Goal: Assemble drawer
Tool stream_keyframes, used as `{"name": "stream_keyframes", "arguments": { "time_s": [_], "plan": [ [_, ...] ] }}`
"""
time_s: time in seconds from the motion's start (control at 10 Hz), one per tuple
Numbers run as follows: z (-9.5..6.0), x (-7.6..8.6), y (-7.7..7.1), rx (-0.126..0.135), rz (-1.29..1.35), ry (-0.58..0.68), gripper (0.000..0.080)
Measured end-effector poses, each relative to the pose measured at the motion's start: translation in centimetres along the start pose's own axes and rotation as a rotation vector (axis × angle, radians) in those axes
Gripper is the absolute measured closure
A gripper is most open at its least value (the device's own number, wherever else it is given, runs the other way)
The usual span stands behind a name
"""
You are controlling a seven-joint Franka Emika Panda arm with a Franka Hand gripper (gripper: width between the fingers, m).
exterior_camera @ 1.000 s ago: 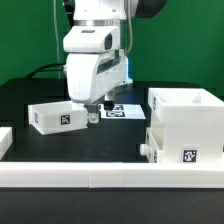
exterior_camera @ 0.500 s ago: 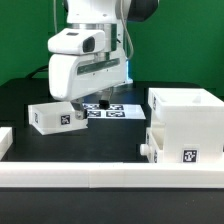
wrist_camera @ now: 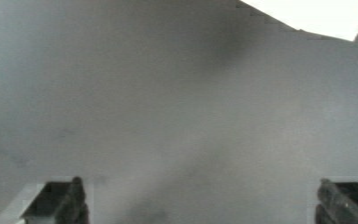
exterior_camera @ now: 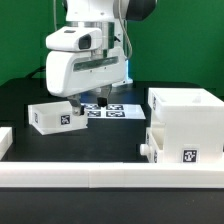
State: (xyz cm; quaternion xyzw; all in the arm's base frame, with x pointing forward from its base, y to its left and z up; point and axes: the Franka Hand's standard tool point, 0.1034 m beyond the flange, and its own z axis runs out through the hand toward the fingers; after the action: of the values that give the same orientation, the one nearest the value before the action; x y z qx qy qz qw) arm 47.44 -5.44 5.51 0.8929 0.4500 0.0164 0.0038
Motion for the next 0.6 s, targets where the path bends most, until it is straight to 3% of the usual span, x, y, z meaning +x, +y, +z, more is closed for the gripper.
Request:
{"name": "stream_keyframes", "arguments": {
  "time_s": [0.1,0.2,0.3,0.4,0.6],
  "plan": [
    [0.0,-0.4,0.0,0.000,-0.026,-0.002,0.0150],
    [-0.2,-1.9,0.0,-0.020,-0.022,0.004,0.0150],
    [-0.6,-3.5,-1.1,-0.051,0.021,0.016,0.0150],
    [-0.6,-5.1,-2.6,-0.047,0.098,0.013,0.0150],
    [-0.5,-7.4,-3.9,-0.032,0.157,-0.005,0.0150]
  ]
}}
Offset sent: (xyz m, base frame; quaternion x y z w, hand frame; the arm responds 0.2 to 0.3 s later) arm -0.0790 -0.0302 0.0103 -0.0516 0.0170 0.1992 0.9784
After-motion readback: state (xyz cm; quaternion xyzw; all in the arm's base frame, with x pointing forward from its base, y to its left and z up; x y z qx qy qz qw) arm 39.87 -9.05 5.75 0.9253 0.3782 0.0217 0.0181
